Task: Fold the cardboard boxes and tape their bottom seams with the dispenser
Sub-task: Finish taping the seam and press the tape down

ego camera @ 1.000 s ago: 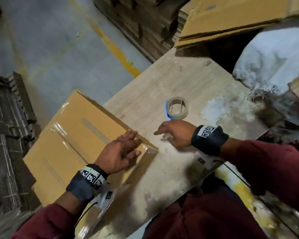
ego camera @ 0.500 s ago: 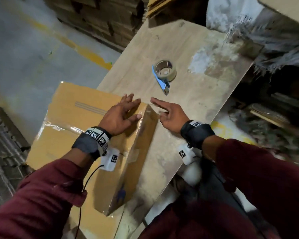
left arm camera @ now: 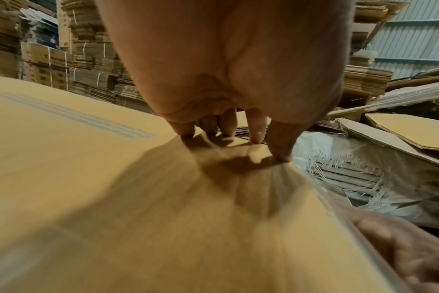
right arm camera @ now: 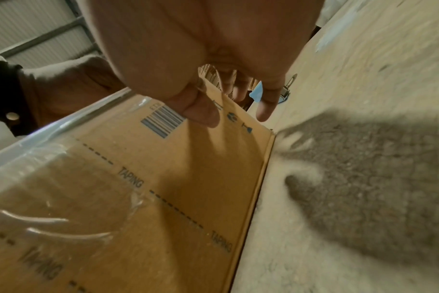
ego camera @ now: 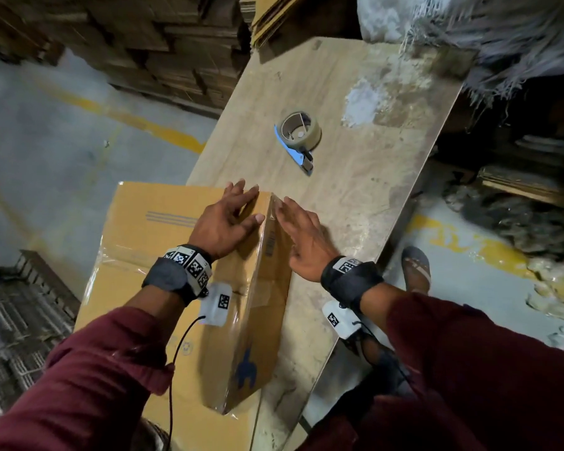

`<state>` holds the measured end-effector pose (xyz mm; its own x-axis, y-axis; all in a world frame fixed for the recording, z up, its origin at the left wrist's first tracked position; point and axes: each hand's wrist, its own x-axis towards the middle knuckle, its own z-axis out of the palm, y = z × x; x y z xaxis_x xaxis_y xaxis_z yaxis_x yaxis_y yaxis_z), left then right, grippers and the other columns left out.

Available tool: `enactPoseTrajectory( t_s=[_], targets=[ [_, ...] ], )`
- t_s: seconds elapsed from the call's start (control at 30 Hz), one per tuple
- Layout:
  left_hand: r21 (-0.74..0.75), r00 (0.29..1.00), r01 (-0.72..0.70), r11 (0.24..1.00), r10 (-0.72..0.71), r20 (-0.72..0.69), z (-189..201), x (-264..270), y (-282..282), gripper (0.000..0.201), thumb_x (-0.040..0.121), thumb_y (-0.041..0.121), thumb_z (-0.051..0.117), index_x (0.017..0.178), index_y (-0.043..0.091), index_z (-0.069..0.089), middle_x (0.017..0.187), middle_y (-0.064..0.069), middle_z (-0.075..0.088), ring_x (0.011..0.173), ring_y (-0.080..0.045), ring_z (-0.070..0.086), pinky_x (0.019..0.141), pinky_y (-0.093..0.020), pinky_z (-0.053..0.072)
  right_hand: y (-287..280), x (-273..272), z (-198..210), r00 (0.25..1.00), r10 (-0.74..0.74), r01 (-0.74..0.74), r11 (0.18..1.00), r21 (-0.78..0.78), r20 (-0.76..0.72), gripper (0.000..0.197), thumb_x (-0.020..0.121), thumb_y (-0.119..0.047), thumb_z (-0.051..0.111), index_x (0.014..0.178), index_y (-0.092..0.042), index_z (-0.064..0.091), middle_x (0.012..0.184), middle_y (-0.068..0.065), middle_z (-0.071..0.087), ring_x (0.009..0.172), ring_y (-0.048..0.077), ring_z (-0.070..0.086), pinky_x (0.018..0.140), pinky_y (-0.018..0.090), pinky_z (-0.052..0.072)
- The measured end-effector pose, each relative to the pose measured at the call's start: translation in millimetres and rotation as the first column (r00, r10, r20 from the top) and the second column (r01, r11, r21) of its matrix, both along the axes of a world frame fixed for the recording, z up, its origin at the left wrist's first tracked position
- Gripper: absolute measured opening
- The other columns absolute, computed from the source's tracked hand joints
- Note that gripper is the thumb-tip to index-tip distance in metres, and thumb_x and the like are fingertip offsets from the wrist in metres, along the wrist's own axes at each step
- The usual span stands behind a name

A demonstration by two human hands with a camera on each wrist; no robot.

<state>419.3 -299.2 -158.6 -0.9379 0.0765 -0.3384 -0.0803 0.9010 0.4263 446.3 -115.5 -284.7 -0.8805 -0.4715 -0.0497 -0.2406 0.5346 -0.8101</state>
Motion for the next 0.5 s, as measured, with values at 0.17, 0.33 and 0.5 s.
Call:
enactPoseTrajectory(
  t_s=[0.17, 0.33, 0.5],
  targets=[
    [0.009, 1.000, -0.006, 1.000, 0.006, -0.002, -1.1, -0.6, -0.5, 0.062, 0.099, 0.041, 0.068, 0.155, 0.034, 0.044, 0.170, 0.003, 0.022, 0.158, -0.012, 0.009, 0.126, -0.037, 0.013, 17.8, -5.5, -3.8, 1.000, 0.019, -0.019, 0.993, -0.120, 0.006, 0.073, 0.082, -0.018, 0.058, 0.152, -0.035, 0.045, 0.163, 0.000, 0.028, 0.141, 0.029, 0.029, 0.110, 0.046, 0.044],
    [0.018, 1.000, -0.011, 1.000, 0.011, -0.007, -4.2, -1.2, -0.4, 0.061, 0.099, 0.042, 0.067, 0.155, 0.034, 0.045, 0.170, 0.006, 0.022, 0.158, -0.009, 0.007, 0.128, -0.039, 0.014, 24.1, -41.9, 21.4, 0.934, -0.097, 0.254, 0.857, -0.448, 0.344, 0.066, 0.080, -0.070, 0.070, 0.135, -0.034, 0.064, 0.138, -0.015, 0.060, 0.129, 0.001, 0.052, 0.109, 0.036, 0.047],
    [0.037, 1.000, -0.015, 0.999, 0.015, -0.004, -4.0, -1.8, -1.1, 0.063, 0.097, 0.042, 0.069, 0.155, 0.033, 0.046, 0.169, 0.007, 0.023, 0.157, -0.007, 0.008, 0.128, -0.037, 0.015, 8.0, -75.3, 13.3, 0.907, -0.024, 0.258, 0.821, -0.510, 0.421, 0.039, 0.081, -0.051, 0.082, 0.111, -0.027, 0.080, 0.111, -0.011, 0.076, 0.107, -0.002, 0.067, 0.102, 0.031, 0.054]
  ],
)
